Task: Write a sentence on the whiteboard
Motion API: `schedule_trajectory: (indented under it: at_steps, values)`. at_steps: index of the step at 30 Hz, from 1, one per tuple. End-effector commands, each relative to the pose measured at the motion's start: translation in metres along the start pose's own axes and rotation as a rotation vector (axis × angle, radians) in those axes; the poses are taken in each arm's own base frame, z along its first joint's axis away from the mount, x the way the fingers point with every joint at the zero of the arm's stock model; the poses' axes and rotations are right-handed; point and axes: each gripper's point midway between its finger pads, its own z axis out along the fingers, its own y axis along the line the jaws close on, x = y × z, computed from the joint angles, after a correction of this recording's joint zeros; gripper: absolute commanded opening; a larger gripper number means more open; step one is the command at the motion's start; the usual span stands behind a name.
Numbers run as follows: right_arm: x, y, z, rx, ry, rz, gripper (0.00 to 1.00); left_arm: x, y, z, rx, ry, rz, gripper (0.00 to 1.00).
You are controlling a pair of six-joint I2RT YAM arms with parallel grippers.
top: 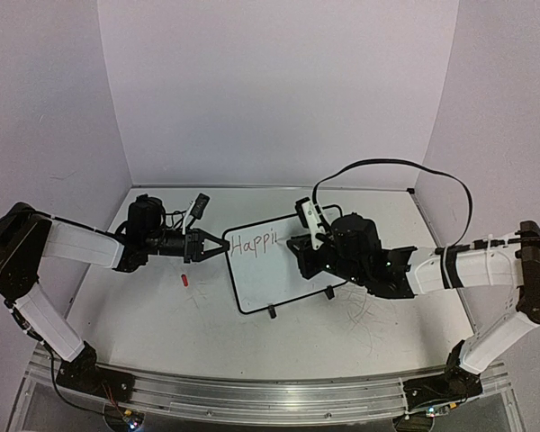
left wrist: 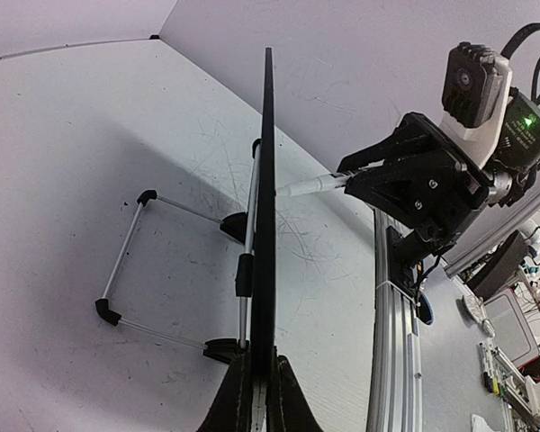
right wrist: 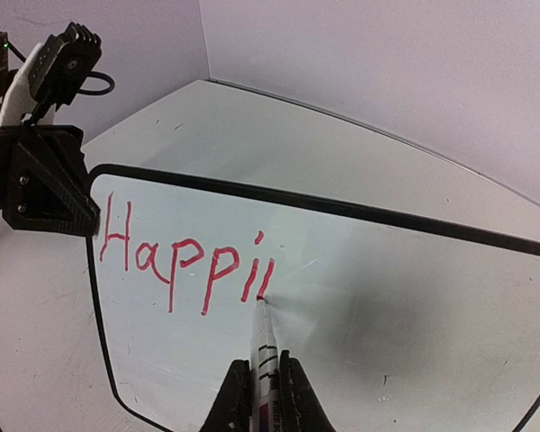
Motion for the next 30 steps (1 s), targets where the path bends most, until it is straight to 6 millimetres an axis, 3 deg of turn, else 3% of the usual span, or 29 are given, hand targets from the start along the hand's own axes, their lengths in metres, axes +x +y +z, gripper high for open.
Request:
schedule_trajectory:
  at_steps: [1, 12, 30]
  values:
    - [-0.034, -0.009, 0.002, 0.049, -0.085, 0.017, 0.00, -0.009, -0.012, 0.000, 0.039, 0.002, 0.033, 0.00]
    - [-0.044, -0.014, 0.004, 0.073, -0.110, 0.023, 0.00, -0.008, -0.012, -0.001, 0.037, 0.002, 0.033, 0.00]
    - [-0.019, -0.018, -0.005, 0.074, -0.046, 0.047, 0.00, -0.008, -0.011, 0.000, 0.037, 0.003, 0.030, 0.00]
